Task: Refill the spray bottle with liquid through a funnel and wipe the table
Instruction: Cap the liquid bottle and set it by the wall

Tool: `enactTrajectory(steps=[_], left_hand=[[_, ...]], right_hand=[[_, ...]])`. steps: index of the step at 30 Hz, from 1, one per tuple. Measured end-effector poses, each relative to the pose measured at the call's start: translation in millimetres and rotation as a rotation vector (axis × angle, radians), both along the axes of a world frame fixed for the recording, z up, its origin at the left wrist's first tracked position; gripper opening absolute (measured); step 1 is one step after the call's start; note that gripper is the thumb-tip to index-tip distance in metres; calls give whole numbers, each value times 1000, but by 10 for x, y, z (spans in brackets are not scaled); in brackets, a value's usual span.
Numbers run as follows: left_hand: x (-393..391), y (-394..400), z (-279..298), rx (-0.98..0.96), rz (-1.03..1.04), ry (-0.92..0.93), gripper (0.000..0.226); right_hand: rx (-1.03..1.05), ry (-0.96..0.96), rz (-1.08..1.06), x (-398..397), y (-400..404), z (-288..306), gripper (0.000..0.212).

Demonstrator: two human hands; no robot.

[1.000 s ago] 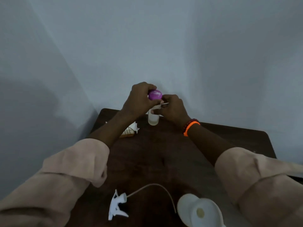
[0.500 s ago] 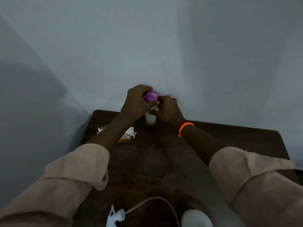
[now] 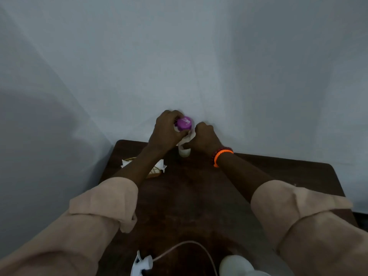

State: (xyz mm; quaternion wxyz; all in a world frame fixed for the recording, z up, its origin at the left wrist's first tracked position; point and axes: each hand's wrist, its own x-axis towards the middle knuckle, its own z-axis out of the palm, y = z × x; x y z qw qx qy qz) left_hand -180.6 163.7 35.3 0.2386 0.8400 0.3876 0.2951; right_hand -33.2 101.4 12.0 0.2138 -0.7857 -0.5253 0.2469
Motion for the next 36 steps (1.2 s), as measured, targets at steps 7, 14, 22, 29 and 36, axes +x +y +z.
enactTrajectory(steps=[7,14,22,29,36], left_hand=[[-284,-826,399,-107,119,-56,20],[-897,-2985,223,-985,-125,7,8],[-799,-3548,191,-1150,72,-181,28],[-744,-3527,264,-1121,28,-188,23],[-785,-3591,344,-1083,42,-219,24]], right_hand=[[-99,84,40,394,-1466,862,33],[-172,413,-306,16,-3825,972,17],[27,618,-427,-531,-4326,688,18],[26,585,-499,-506,-4245,720,15],[96,583,-474,-513,-4290,839,14]])
